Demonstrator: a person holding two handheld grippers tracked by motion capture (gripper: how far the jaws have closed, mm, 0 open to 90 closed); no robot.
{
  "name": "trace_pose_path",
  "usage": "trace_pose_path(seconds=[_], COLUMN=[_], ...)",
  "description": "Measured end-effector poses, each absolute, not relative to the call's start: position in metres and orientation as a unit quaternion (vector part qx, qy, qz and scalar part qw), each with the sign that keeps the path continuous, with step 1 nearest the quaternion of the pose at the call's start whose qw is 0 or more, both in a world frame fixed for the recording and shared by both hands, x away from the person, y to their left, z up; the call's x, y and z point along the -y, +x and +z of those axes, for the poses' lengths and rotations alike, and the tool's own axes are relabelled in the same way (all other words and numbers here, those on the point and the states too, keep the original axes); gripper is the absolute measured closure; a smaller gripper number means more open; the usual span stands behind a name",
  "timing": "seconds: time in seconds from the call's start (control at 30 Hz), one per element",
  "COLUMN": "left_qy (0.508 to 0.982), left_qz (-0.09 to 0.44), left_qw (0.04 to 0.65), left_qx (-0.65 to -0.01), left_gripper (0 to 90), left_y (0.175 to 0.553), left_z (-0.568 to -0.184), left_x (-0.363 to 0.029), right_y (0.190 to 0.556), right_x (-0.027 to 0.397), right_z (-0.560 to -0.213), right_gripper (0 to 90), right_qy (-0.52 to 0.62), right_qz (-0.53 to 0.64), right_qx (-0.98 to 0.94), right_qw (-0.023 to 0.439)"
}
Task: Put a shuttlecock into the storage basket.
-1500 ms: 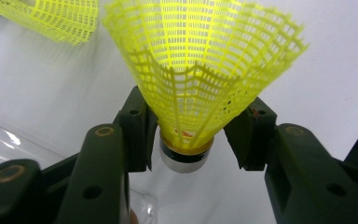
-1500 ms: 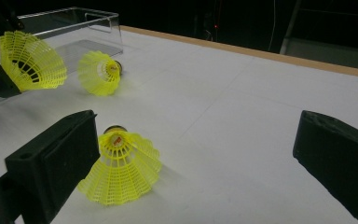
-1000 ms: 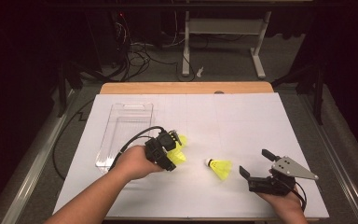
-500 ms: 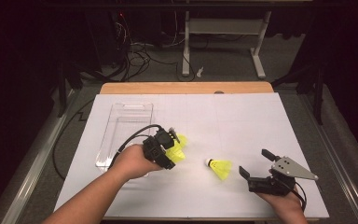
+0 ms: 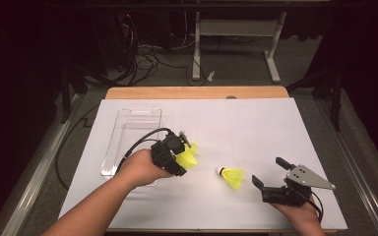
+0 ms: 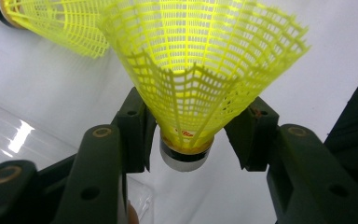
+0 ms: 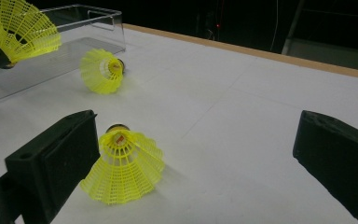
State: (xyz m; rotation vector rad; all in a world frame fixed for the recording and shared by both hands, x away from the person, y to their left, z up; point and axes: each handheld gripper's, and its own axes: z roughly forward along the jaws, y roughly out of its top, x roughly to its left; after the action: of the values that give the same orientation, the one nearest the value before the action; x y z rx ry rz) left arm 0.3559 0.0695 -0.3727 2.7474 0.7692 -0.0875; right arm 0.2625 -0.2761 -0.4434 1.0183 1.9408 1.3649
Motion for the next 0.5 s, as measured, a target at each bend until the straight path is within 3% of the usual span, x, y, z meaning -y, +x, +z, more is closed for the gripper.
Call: trace_pose_path(seconds=[0.5], left_qy=[0.95], left_qz=[-0.027], left_qw=[0.142], left_qx=[-0.277], left_gripper=[55.9], left_y=[0.359], left_z=[-0.356], left_x=[-0.075], right_y=[0.262], right_x=[0.276], right_z=[-0.442], right_gripper=[0.7], right_qy=[0.377], right_qz=[0.509], right_qx=[-0.722], right_qw=[0.278])
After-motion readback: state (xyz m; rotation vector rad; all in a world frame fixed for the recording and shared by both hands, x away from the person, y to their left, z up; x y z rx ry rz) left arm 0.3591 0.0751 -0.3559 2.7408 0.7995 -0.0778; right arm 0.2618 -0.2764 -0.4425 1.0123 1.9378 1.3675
